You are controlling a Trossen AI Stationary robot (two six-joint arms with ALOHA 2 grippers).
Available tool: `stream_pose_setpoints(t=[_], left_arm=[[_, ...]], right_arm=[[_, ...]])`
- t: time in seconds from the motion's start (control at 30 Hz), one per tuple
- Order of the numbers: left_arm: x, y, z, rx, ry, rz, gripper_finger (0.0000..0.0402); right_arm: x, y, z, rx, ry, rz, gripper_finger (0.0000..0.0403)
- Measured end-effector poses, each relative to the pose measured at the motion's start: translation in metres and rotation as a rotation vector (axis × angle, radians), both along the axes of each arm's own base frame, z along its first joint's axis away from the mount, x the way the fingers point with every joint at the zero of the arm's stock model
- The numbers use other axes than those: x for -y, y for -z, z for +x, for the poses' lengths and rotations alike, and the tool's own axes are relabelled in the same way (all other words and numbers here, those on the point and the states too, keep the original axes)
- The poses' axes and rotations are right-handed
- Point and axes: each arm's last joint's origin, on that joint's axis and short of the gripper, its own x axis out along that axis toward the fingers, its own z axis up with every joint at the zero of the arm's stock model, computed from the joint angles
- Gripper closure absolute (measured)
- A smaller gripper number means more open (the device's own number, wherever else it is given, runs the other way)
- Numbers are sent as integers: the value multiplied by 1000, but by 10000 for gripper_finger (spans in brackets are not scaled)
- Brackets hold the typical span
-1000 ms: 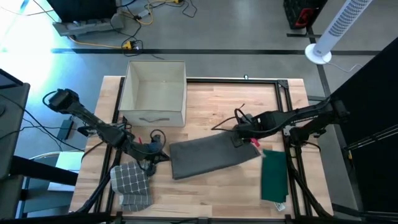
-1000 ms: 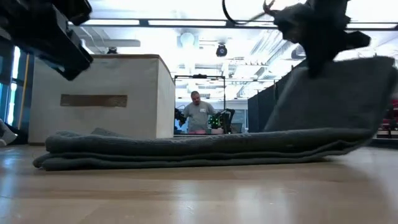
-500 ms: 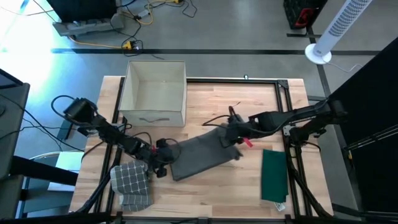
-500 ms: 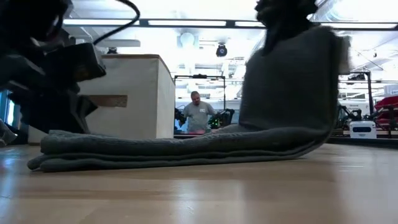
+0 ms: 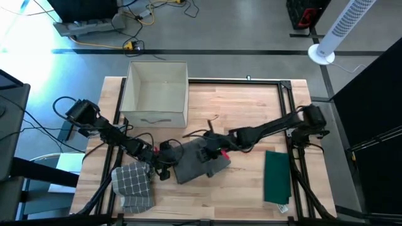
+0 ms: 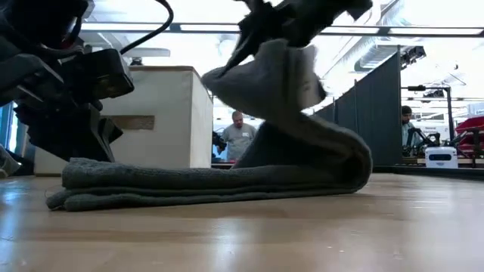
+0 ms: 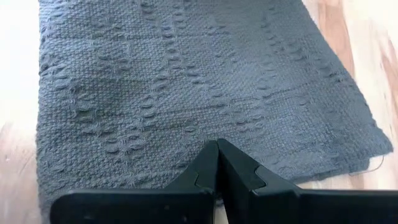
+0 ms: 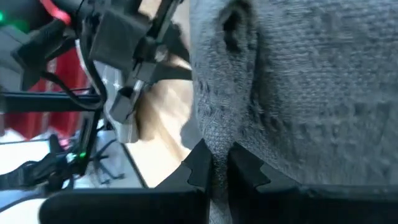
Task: Fold towel
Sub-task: Fold the gray towel
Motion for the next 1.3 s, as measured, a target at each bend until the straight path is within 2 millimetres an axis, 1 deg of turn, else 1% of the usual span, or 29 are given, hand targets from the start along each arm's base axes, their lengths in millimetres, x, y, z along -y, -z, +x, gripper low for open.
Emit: stream_pose_setpoints(t=[0.13, 0.23, 0.3, 0.43, 0.67, 0.73, 0.93, 1.07, 1.17, 1.2, 1.3], left_arm=[[0, 0, 0, -1, 2, -5, 401], [0, 0, 0, -2, 8, -5, 401], [1, 0, 0, -6, 15, -13, 401], [1, 0, 0, -8, 15, -20, 401], [2, 0, 0, -5, 17, -21, 401], [2, 0, 0, -5, 17, -21, 401], [2, 0, 0, -4, 22, -15, 401], [1, -1, -1, -2, 23, -15, 401], [1, -9, -2, -1, 17, -22, 401], [0, -13, -3, -13, 17, -15, 401], [-1, -33, -6, -52, 15, 8, 401]], right_arm=[[-4, 9, 28, 20, -59, -18, 389], [-5, 12, 53, 46, -114, -44, 389], [-5, 13, 67, 36, -138, -66, 389], [-3, 16, 80, -26, -150, -109, 389], [-3, 15, 84, -33, -140, -113, 383], [-4, 15, 85, -27, -154, -100, 358], [-5, 11, 88, 30, -181, -94, 255], [-6, 7, 88, 59, -239, -108, 210], [-4, -5, 82, 57, -254, -135, 198], [-3, -13, 79, 63, -249, -155, 197], [1, -34, 66, 39, -236, -230, 204]])
